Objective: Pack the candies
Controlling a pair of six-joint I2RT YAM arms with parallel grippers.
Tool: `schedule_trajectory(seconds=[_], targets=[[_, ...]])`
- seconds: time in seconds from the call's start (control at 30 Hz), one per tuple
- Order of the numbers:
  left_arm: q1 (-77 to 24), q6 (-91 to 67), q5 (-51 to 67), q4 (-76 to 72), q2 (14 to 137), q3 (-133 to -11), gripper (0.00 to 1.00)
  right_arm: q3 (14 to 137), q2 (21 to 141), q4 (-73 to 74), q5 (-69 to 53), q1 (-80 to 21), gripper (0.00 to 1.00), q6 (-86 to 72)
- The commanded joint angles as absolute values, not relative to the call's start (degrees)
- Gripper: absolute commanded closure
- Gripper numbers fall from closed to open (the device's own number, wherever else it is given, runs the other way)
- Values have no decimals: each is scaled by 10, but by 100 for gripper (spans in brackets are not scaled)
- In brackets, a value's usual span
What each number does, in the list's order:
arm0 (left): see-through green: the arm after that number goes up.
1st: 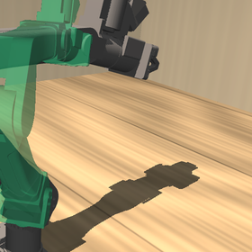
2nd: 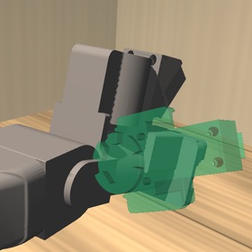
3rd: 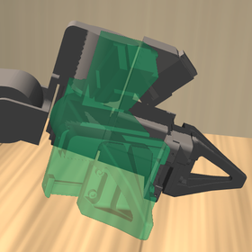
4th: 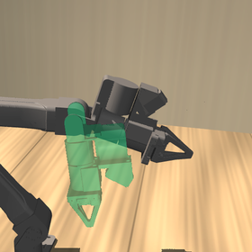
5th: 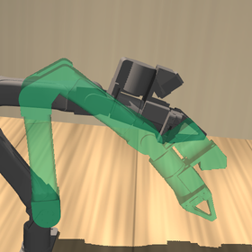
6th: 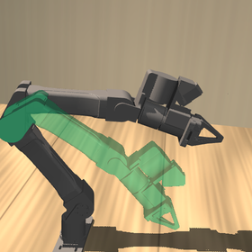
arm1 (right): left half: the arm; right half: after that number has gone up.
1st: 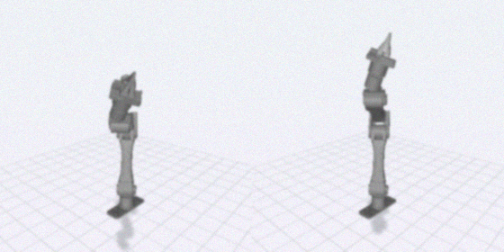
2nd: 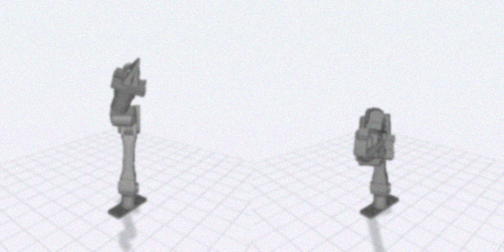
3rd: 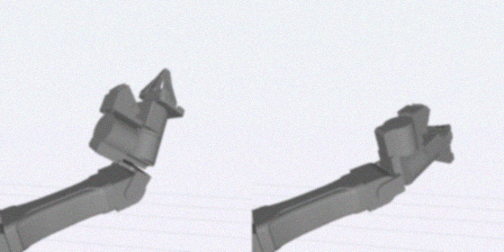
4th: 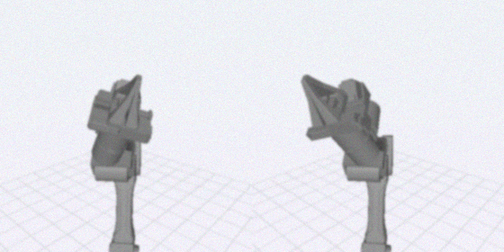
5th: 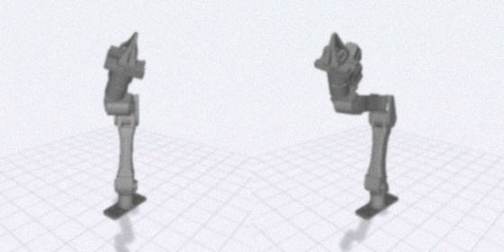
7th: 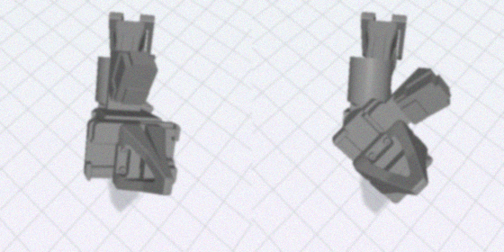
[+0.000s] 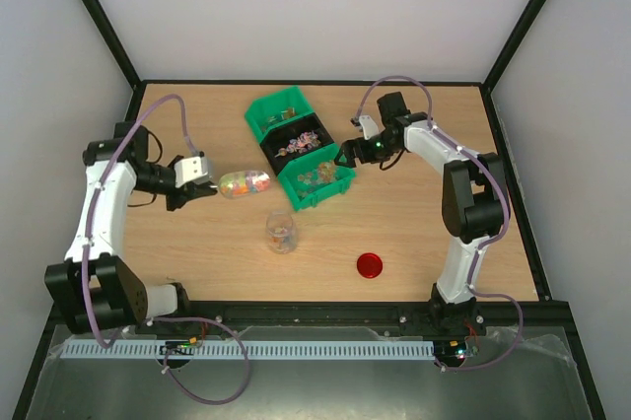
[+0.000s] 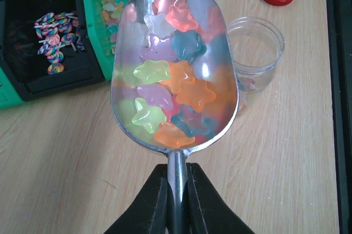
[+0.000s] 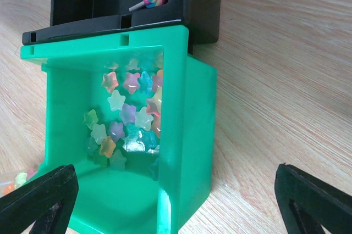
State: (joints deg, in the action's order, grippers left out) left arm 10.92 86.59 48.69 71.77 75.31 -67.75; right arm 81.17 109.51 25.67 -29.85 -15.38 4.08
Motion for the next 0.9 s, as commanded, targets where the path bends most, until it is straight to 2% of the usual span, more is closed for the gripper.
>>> schedule_trajectory(seconds=[0.0, 0.33, 0.87], targets=[[111, 919, 489, 744, 711, -652, 98, 818, 1075, 282, -297, -152, 1, 45], [72, 960, 450, 743, 653, -613, 98, 810, 1067, 283, -297, -152, 1, 45], [12, 984, 374, 741, 648, -607, 98, 800, 1062, 274, -292, -151, 1, 37]])
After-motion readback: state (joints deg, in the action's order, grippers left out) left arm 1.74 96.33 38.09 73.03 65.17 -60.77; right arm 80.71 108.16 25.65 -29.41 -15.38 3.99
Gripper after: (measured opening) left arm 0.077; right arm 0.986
